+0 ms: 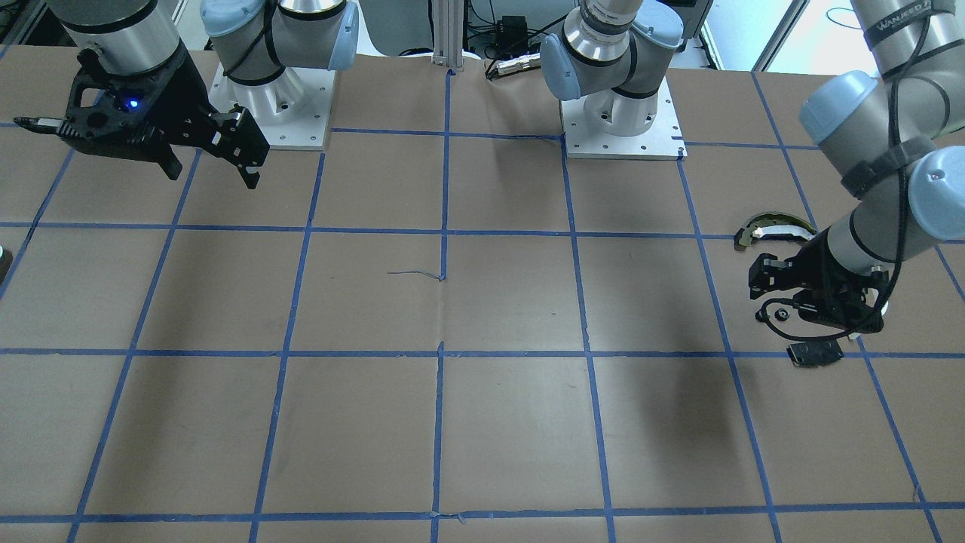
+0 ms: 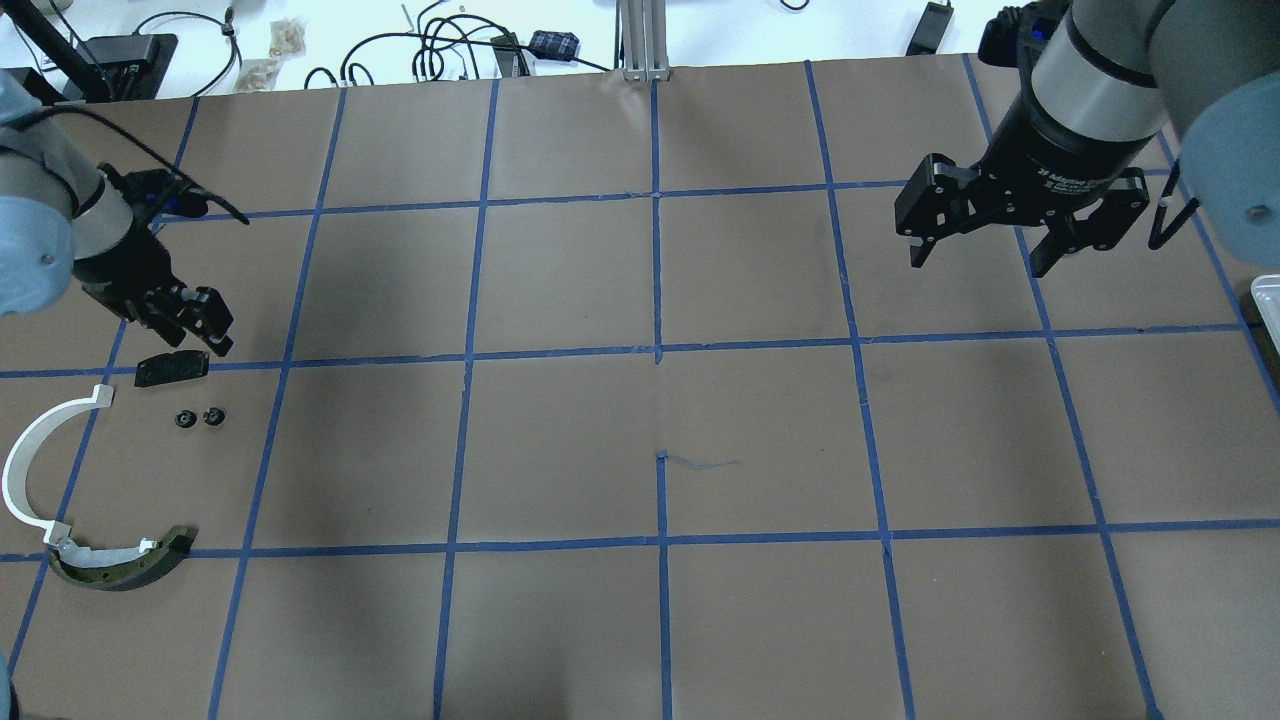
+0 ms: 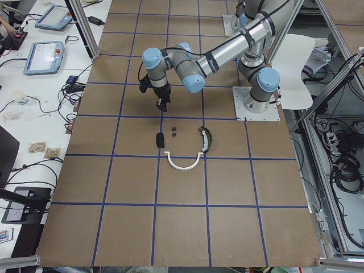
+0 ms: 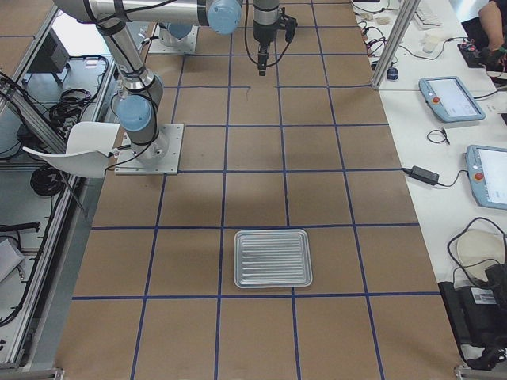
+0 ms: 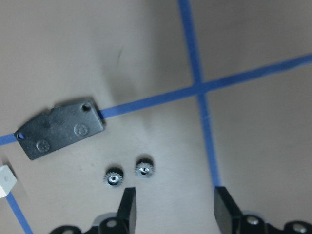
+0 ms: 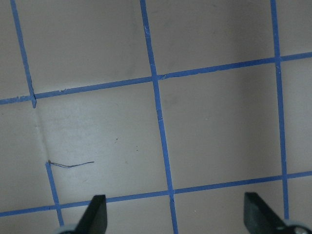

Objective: Place bearing gear from tray to pile

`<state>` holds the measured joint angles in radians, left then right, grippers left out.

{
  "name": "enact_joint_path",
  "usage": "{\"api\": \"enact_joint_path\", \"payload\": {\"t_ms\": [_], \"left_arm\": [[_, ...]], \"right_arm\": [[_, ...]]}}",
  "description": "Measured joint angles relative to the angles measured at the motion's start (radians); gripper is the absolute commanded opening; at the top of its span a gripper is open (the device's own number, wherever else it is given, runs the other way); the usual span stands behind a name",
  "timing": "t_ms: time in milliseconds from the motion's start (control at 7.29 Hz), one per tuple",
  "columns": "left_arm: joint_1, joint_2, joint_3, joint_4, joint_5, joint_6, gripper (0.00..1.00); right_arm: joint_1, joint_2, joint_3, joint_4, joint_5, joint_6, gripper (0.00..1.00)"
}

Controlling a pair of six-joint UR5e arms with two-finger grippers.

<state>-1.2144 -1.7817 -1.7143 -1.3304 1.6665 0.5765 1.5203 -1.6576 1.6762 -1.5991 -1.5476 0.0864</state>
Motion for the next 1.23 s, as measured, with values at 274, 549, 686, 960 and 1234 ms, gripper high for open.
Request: {"api": "enact_joint_path", "payload": {"t_ms": [274, 549, 686, 960, 1234], "left_arm": [[-0.171, 0.064, 0.146, -0.167, -0.005, -0.171, 0.96], [-0.275, 0.120, 0.223, -0.209, -0.071, -0.288, 1.00], [-0.301, 0.151, 0.236, -0.218, -0.108, -0.326, 1.00], [-0.311, 0.193, 0.234, -0.243, -0.119, -0.354, 1.00], [-0.317, 0.202, 0.230, -0.264, -0.115, -0.404, 1.00]], "right_arm": [[0.001, -0.002, 0.000, 0.000, 0.002, 0.000, 1.00], [0.001, -0.002, 0.000, -0.001, 0.006, 0.000, 1.00], [0.001, -0.001, 0.000, -0.001, 0.004, 0.000, 1.00], [0.001, -0.001, 0.000, -0.003, 0.003, -0.002, 1.00], [0.001, 0.001, 0.000, -0.003, 0.006, 0.002, 1.00]]}}
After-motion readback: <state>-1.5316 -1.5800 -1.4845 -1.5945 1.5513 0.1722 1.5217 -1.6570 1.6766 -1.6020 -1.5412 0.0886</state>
